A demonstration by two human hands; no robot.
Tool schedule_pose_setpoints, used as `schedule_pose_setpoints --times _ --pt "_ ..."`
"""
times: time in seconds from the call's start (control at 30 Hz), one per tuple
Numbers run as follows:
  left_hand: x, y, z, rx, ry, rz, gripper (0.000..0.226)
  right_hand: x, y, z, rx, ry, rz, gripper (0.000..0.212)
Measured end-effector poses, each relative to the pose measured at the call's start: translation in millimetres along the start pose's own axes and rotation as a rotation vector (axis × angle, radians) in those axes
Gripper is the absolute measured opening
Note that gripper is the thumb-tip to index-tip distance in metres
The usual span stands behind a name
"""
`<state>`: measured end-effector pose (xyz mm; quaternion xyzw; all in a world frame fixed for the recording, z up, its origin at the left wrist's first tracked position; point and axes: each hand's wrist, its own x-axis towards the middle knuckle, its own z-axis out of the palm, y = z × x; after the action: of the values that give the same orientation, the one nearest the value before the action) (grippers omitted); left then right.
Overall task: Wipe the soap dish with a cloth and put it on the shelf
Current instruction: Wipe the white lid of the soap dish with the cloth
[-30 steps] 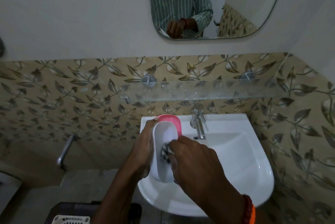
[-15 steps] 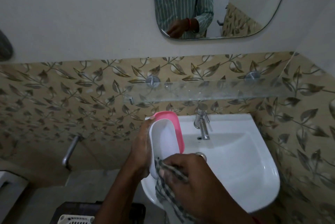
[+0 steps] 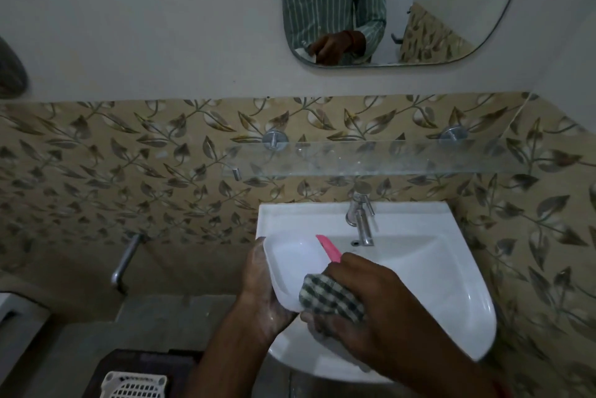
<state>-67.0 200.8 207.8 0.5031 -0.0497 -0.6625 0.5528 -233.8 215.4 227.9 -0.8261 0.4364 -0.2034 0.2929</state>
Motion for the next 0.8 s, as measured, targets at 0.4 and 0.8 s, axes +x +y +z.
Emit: schedule_pose_setpoints --times 0.4,0.8 --pt "-20.5 -23.6 -4.1 0.607 -0.218 0.923 0.041 30.5 -0.8 -81.6 0.364 -0.324 0.198 0.049" --pt "-0.6 -25.2 -4.3 0.852 0.003 1.107 0.047 0.6 -21.6 7.0 -0.296 0.195 0.012 0.042"
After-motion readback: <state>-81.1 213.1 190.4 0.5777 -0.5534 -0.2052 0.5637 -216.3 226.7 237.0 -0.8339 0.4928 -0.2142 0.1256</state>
